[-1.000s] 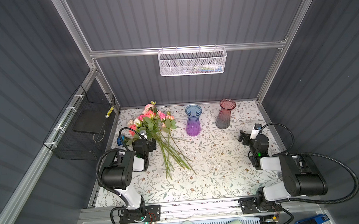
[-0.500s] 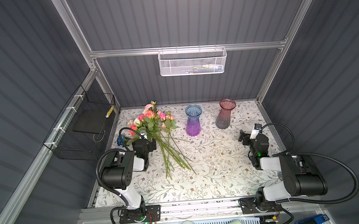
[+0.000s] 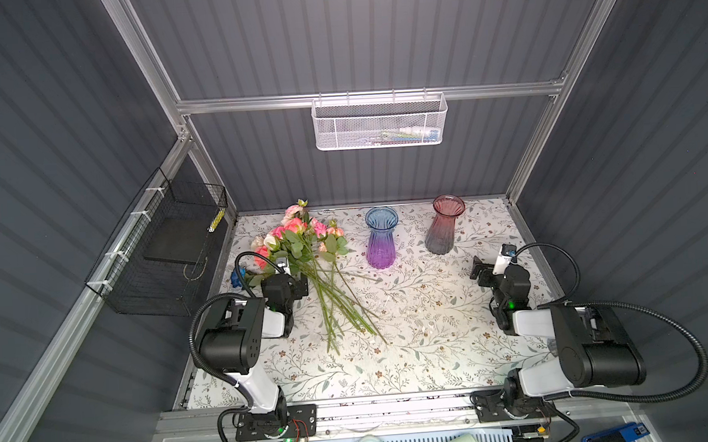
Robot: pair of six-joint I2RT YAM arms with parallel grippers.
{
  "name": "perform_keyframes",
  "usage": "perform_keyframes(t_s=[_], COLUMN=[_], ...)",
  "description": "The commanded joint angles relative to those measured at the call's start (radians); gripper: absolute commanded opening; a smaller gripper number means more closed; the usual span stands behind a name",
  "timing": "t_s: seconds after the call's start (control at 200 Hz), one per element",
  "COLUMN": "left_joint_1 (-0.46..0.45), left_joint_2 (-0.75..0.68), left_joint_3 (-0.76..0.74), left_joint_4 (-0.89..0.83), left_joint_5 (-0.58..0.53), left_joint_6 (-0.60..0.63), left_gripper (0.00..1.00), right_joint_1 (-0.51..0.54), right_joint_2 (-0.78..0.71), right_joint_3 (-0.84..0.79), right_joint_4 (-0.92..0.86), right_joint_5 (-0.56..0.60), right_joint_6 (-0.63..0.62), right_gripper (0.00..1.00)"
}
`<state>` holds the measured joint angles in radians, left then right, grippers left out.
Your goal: Arrange the flowers into the vase
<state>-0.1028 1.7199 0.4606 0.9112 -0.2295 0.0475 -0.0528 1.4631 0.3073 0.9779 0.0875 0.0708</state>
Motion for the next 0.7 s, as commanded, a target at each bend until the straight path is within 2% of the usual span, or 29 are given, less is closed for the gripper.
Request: perform_keyframes(t_s=[0.0, 0.135, 0.29, 0.42, 0.525, 0.63, 0.695], left_joint_1=[0.009, 0.012, 0.012, 0.012, 0.012, 0.012, 0.012], left_joint_2=[-0.003, -0.022, -0.133, -0.242, -0.355, -0.48, -0.548], left_joint_3=[0.011, 0.011, 0.007, 0.001, 0.05, 0.132, 0.218], left_joint_4=[0.002, 0.001, -0.091, -0.154, -0.296, -0.498, -0.66], left_joint_5=[0.023, -0.009, -0.013, -0.023, -0.033, -0.062, -0.046], left_joint_6=[-0.012, -0.026, -0.031, -0.031, -0.013, -0.029, -0.051], left_gripper=[1.0, 1.0, 1.0, 1.0, 1.0, 0.99, 1.0], right_joint_1=[-0.004, 0.005, 0.023, 0.029, 0.047, 0.069, 0.078], right_joint_2=[-0.006, -0.014, -0.123, -0.156, -0.239, -0.312, -0.321], right_joint_3=[0.012, 0.016, 0.154, 0.155, 0.187, 0.338, 0.502], right_joint_4=[0.004, 0.001, -0.345, -0.358, -0.447, -0.727, -1.02], right_joint_5=[-0.007, -0.001, 0.015, 0.055, 0.103, 0.196, 0.232], right_joint_6=[0.004, -0.004, -0.02, -0.016, -0.002, 0.077, 0.185], right_gripper=[0.99, 0.99, 0.99, 0.99, 0.99, 0.99, 0.99])
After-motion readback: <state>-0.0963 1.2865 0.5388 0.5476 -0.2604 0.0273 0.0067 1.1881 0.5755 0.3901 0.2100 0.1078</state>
